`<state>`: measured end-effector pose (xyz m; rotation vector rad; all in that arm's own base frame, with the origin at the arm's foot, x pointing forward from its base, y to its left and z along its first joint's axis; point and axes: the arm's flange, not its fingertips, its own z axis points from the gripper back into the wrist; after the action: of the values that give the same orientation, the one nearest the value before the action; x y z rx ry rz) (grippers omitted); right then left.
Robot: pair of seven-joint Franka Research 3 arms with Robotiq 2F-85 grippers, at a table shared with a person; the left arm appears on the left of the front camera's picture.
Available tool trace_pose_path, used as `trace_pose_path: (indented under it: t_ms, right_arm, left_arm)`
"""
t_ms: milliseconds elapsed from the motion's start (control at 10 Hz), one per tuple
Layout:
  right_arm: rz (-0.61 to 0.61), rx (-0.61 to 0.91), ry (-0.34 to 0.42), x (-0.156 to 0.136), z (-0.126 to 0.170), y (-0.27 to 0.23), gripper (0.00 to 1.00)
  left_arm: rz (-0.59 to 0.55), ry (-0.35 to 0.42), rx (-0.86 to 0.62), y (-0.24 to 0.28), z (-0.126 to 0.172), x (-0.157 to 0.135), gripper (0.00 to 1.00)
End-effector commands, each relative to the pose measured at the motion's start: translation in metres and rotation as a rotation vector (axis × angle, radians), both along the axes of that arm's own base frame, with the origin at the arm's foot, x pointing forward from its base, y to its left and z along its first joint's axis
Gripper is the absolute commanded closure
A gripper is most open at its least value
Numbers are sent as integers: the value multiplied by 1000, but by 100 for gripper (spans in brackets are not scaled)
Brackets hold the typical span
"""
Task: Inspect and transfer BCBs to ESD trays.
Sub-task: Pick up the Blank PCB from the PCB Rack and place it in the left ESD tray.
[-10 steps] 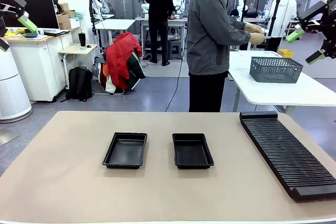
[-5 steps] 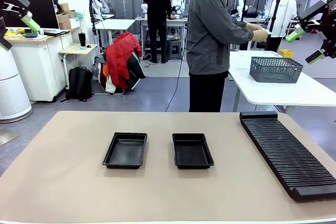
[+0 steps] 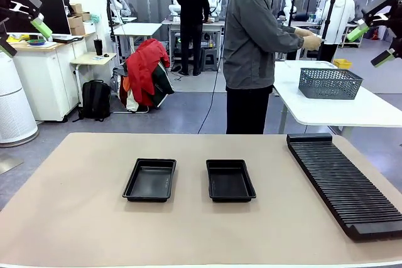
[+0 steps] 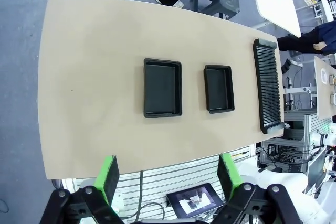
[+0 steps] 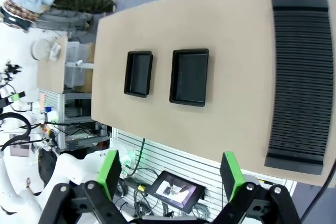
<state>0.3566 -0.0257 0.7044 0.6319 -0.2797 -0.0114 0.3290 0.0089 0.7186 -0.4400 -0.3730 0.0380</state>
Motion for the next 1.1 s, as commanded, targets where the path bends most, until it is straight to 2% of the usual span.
trace_pose_path:
  t_ms: [0,1000]
  right_arm:
    - [-33,-50,-14,-3,6,-2,0]
    - [-107,-153,-3,-9,24,-19,0]
  left_arm:
    - [30,9,24,-4,3,-3,0]
    - [25,12,64,-16,8,-1,0]
